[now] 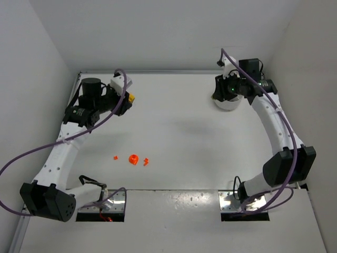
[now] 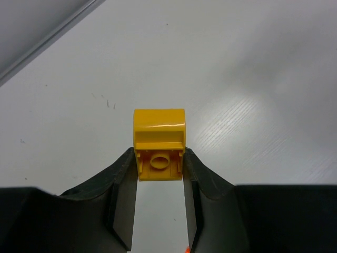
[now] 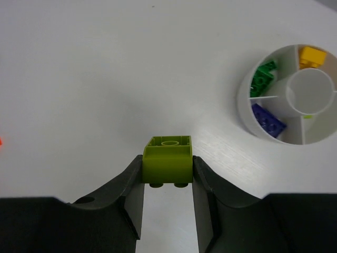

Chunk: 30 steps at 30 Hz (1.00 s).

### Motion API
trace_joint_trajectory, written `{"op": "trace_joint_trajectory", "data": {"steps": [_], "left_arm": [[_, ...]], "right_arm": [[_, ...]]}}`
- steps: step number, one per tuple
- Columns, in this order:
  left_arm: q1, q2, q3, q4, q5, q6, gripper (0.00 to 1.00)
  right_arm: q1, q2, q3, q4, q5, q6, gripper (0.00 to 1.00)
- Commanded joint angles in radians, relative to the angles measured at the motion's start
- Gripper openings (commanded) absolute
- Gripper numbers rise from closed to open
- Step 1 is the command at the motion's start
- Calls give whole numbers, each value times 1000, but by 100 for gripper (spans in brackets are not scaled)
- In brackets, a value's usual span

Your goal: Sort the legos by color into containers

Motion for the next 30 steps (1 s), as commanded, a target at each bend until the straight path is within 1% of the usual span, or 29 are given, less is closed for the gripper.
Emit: {"op": "trace_joint_trajectory", "data": {"steps": [1,3,5,6,8,9,11,14,16,18,19,20,22,24,26,29,30], "left_arm": [[-12,1,53,-42,-35,-27,0],[-12,24,64,-33,-44,-27,0],[-12,38,88,-6,-65,-96,0],[-12,48,88,16,-65,-110,0],[-3,48,88,59,-78,-110,0],[-13,61,65,110,-94,-110,0],[-24,85,56,145,-151,-81,0],[-15,162,74,145,-161,-81,0],[-15,185,97,111,-161,-90,0],[-1,185,97,111,-138,-110,0],[-1,185,84,132,-138,-124,0],[-1,194,58,155,-138,-145,0],[8,194,30,181,-138,-156,0],[8,206,5,204,-138,-190,0],[8,226,-7,205,-127,-199,0],[8,226,-18,205,-127,-188,0],[8,226,-18,205,-127,-178,0]], "right_arm": [[-64,5,44,-69,49,-71,0],[-95,28,44,-69,31,-72,0],[-137,65,53,-104,1,-72,0],[-149,76,53,-115,-37,-81,0],[-167,97,53,-115,-49,-91,0],[-184,97,53,-106,-49,-92,0],[-212,126,62,-94,-58,-102,0],[-249,184,102,-124,-80,-116,0],[-272,198,121,-138,-104,-125,0],[-292,218,139,-158,-105,-140,0],[-292,252,170,-170,-94,-154,0],[-319,266,181,-179,-83,-164,0],[-342,277,181,-161,-71,-176,0],[-376,277,168,-97,-71,-176,0],[-385,267,168,-72,-82,-209,0],[-404,349,275,-107,-82,-222,0],[-416,402,335,-132,-95,-222,0]]}}
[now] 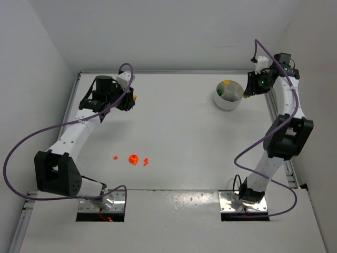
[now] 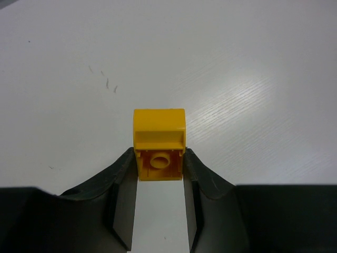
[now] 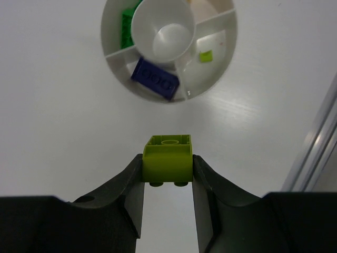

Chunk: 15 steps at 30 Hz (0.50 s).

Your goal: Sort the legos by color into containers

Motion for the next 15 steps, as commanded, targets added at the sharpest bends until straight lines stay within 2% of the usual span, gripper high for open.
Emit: {"op": "trace_joint_trajectory", "data": {"steps": [1,5,6,7,8,11,15], "left_arm": [[6,8,15,32,6,-1,0],[31,68,78,-16,22,31,0],[31,80,90,-16,32,31,0],[41,94,102,-16,32,31,0],[42,114,122,-16,32,31,0],[42,128,122,-5,32,22,0],[51,162,145,19,14,22,0]], "right_arm": [[-14,98,150,12,-45,-39,0],[-23,247,334,-81,-36,-39,0],[-23,297,481,-130,-36,-39,0],[-23,345,547,-211,-25,-25,0],[-23,373,580,-212,-25,-25,0],[-23,342,490,-139,-14,-13,0],[-14,376,513,-154,-14,-2,0]]}}
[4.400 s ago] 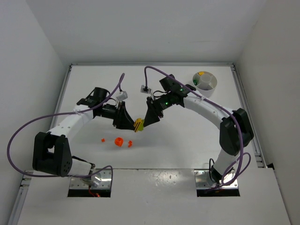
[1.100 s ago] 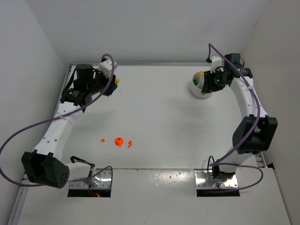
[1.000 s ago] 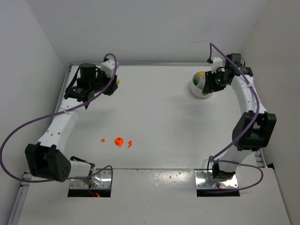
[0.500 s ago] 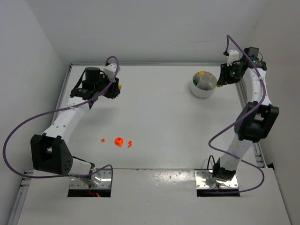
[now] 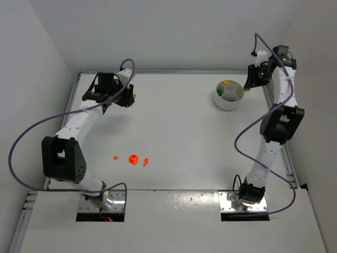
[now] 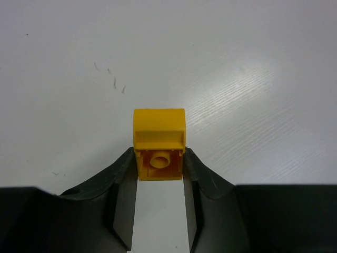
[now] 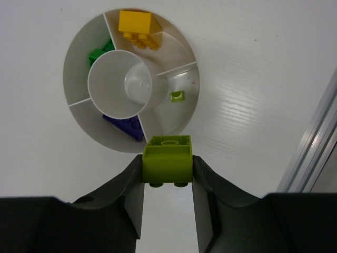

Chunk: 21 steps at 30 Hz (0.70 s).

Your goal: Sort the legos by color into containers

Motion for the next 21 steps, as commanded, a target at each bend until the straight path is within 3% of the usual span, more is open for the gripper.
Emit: {"op": "trace_joint_trajectory", "data": {"steps": [1,15,19,21], "left_arm": [[15,16,60,41,0,-1,0],[15,106,150,50,-10,-12,0],[15,137,172,50,-10,-12,0],[15,137,172,50,-10,-12,0]], "right_arm": [[5,19,28,0,-4,23,0],[32,115,140,29,14,59,6],[42,134,160,29,23,69,11],[52,144,160,29,23,69,18]]}}
